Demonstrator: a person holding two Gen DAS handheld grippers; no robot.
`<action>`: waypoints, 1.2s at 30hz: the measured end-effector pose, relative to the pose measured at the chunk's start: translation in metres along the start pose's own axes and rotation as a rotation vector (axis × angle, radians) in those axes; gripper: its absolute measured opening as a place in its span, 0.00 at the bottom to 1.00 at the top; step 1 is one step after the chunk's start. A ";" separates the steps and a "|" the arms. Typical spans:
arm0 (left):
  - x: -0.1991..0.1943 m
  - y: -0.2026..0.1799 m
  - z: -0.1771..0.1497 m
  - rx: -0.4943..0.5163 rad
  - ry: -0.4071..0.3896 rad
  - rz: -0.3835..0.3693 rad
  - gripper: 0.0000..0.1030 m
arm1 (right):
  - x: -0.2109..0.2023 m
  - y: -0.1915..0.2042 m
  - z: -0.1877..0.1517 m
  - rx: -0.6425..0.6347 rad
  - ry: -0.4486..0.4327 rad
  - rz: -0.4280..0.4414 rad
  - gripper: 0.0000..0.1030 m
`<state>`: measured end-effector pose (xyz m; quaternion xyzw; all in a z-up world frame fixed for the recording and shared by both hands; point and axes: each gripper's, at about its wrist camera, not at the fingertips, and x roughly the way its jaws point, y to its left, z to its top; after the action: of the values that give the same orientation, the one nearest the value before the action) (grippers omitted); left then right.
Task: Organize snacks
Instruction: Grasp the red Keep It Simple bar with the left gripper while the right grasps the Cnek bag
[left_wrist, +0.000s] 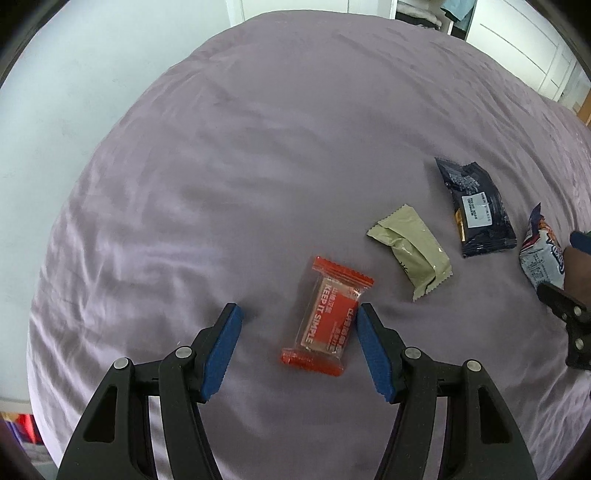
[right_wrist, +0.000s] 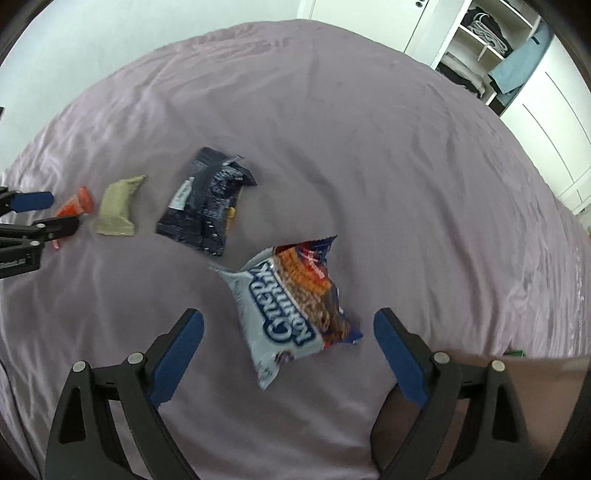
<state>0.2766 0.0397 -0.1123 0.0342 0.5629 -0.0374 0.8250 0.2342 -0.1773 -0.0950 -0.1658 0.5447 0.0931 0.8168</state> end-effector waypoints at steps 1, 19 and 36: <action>0.003 0.001 0.002 -0.002 0.004 -0.003 0.57 | 0.004 -0.002 0.001 0.004 0.007 0.004 0.99; 0.020 -0.003 0.013 0.016 0.016 0.010 0.57 | 0.033 -0.020 0.012 0.069 0.067 0.069 0.57; 0.022 -0.020 -0.005 0.021 0.006 0.030 0.57 | 0.030 -0.005 0.003 0.066 0.069 0.058 0.40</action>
<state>0.2780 0.0197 -0.1344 0.0516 0.5643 -0.0308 0.8234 0.2503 -0.1815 -0.1212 -0.1258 0.5801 0.0930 0.7994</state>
